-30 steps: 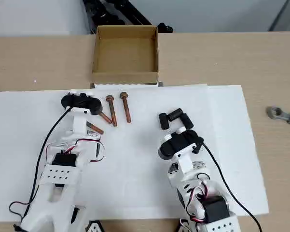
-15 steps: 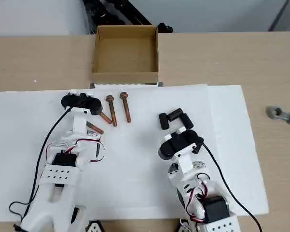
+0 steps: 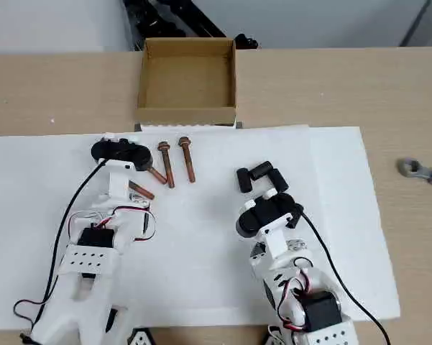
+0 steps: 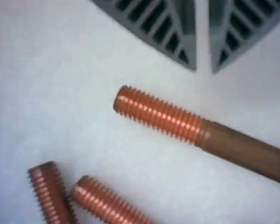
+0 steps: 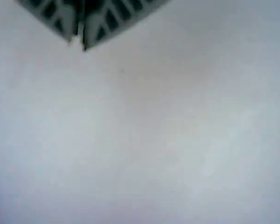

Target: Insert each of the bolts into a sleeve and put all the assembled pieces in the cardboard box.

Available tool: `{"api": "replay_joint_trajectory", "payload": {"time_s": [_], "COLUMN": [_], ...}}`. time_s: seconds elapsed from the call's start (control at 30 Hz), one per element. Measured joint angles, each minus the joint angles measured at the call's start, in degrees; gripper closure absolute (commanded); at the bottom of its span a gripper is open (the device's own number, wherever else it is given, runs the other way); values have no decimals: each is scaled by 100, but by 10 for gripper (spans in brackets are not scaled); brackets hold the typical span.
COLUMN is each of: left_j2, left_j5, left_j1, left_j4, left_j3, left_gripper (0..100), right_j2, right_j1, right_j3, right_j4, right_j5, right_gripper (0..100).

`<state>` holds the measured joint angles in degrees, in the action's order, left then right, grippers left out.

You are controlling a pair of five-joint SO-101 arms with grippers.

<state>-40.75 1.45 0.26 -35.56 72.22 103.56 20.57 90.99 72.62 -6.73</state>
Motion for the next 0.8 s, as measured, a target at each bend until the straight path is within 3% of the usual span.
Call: {"api": "replay_joint_trajectory", "payload": {"time_s": [0.8], "left_j2": [0], "left_j5": [0], "left_j1": [0], "left_j4": [0], "left_j3": [0], "left_gripper": [992], "right_j2": [0], "right_j1": [0], "right_j3": [132], "right_j4": [-422], "right_j5": [0], "right_gripper": [994]}}
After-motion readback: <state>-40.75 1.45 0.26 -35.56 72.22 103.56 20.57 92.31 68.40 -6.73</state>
